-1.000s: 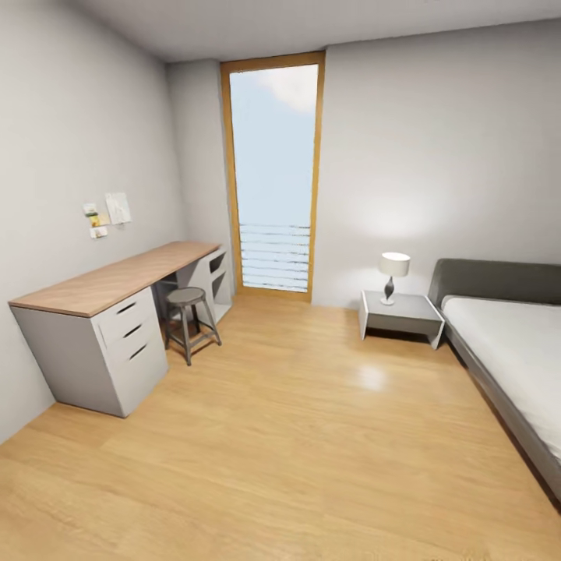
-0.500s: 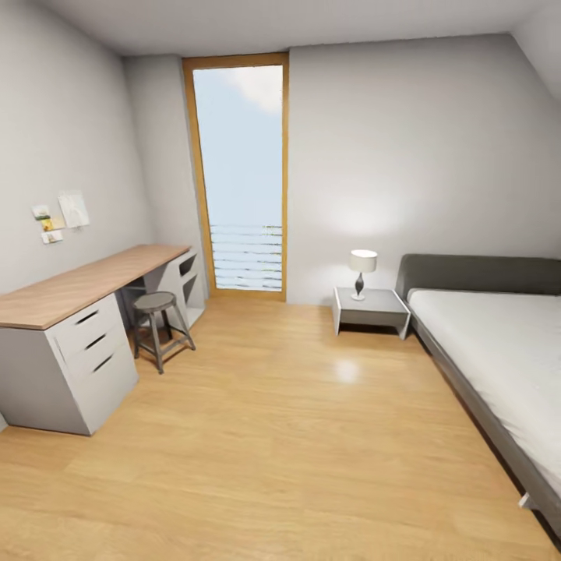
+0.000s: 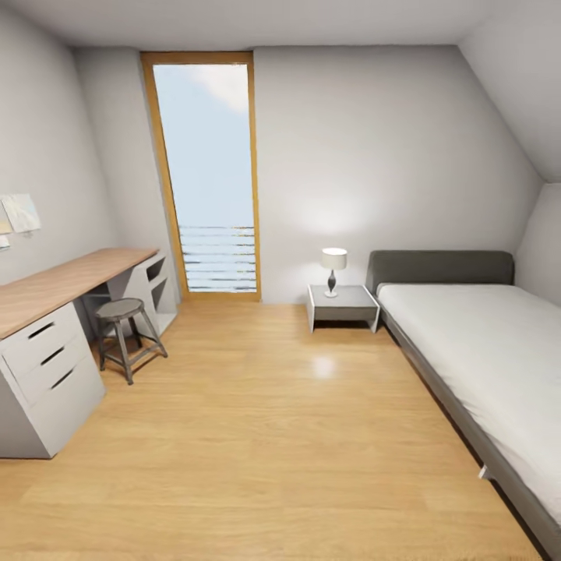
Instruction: Attach the digital camera to the camera tripod in the bedroom.
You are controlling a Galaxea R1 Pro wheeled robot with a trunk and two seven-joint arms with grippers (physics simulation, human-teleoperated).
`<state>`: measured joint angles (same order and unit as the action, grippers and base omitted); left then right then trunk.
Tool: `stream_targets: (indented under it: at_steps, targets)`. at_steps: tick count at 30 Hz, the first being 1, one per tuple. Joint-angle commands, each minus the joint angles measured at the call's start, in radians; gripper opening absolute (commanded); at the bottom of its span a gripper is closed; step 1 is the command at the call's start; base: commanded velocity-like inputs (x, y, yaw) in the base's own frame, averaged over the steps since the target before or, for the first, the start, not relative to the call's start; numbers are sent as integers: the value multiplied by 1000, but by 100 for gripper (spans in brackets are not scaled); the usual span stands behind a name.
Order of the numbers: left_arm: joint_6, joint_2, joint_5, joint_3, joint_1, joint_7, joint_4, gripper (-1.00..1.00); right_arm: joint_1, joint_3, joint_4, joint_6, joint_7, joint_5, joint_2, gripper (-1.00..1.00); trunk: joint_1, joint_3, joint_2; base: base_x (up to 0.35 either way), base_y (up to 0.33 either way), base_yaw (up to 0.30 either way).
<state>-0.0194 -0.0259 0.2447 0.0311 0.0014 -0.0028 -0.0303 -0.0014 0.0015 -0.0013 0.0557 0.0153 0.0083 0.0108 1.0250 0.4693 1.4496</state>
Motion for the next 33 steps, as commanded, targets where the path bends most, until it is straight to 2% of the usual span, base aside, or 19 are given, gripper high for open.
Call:
stream_targets:
  at_steps: [1, 33]
  targets:
    - [-2, 0, 4, 3, 0, 0, -1, 100, 0, 0, 0, 3, 2, 1, 0, 100, 0, 1, 0, 0, 0, -242]
    - [-2, 0, 5, 2, 0, 0, 0, 100, 0, -3, 0, 3, 2, -2, 3, 100, 0, 1, 0, 0, 0, -242]
